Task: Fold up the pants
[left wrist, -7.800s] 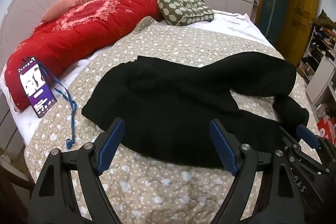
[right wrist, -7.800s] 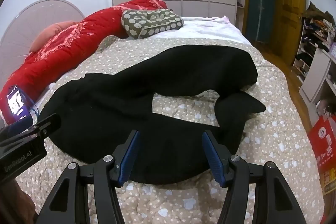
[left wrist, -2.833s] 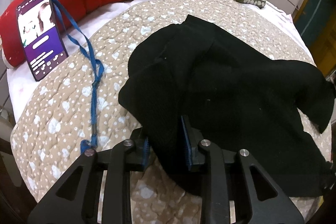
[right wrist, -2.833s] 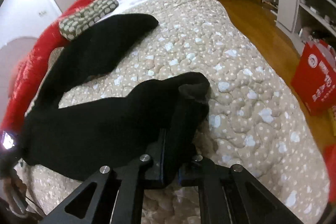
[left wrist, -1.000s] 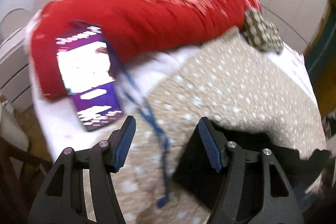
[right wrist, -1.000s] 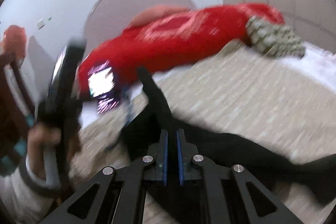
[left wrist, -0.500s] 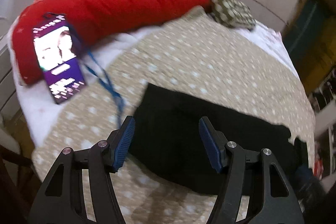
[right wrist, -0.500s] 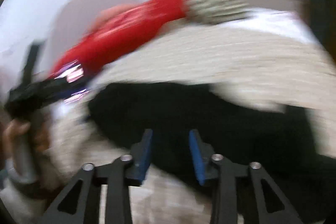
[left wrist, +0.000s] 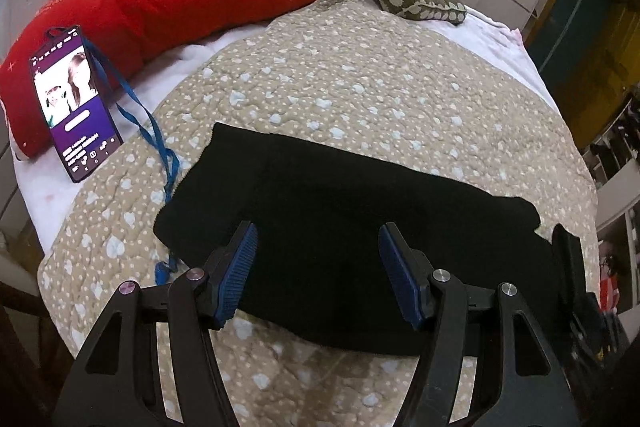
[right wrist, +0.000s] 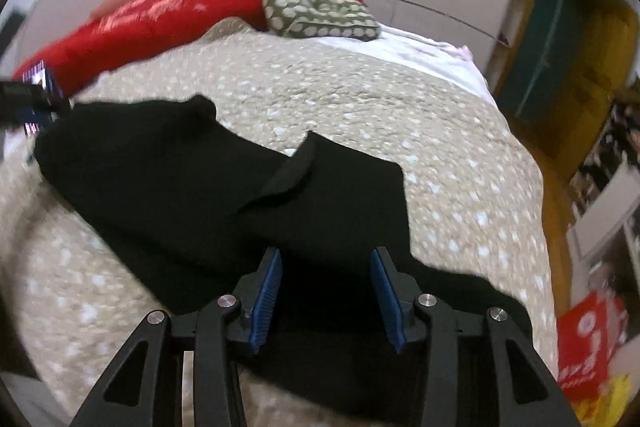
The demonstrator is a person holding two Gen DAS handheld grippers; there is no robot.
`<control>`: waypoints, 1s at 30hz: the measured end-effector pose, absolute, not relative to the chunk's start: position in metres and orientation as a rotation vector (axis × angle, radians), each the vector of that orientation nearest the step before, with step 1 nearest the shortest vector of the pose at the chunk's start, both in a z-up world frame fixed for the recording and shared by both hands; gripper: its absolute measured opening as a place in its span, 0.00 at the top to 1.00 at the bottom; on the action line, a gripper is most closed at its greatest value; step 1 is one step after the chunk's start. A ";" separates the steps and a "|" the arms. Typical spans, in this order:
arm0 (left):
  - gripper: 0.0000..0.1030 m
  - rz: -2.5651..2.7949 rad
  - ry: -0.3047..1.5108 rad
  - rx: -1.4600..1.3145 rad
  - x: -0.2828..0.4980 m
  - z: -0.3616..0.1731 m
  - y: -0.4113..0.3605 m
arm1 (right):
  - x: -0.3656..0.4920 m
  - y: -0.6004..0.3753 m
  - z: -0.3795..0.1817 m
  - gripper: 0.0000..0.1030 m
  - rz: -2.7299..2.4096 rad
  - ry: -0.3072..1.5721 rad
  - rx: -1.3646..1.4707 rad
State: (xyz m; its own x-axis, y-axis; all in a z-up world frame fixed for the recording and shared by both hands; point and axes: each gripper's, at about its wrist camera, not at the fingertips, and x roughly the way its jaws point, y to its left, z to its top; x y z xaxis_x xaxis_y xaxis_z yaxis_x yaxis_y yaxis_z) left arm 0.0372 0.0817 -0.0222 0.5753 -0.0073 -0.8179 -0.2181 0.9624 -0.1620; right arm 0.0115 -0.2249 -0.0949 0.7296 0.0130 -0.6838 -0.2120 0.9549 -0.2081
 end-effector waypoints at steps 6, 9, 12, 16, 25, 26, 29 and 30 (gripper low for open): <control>0.39 0.122 0.960 -0.253 0.034 -0.019 0.075 | 0.037 -0.275 -0.089 0.95 0.145 0.729 0.092; 0.39 0.117 0.947 -0.253 0.034 -0.014 0.073 | 0.013 -0.323 -0.068 0.95 0.194 0.677 0.379; 0.39 0.105 0.935 -0.244 0.033 -0.011 0.068 | -0.029 -0.363 -0.047 0.95 0.169 0.593 0.508; 0.39 0.109 0.951 -0.251 0.034 -0.016 0.066 | -0.052 -0.388 -0.068 0.95 0.066 0.665 0.535; 0.39 0.146 0.952 -0.242 0.026 -0.017 0.080 | -0.059 -0.390 -0.072 0.82 -0.150 0.771 0.345; 0.39 0.149 0.951 -0.246 0.026 -0.018 0.082 | -0.060 -0.390 -0.065 0.82 -0.121 0.759 0.370; 0.38 0.177 0.951 -0.254 0.025 -0.020 0.092 | -0.055 -0.369 -0.044 0.81 0.036 0.720 0.431; 0.39 0.189 0.950 -0.265 0.025 -0.021 0.096 | -0.050 -0.353 -0.039 0.81 0.078 0.714 0.400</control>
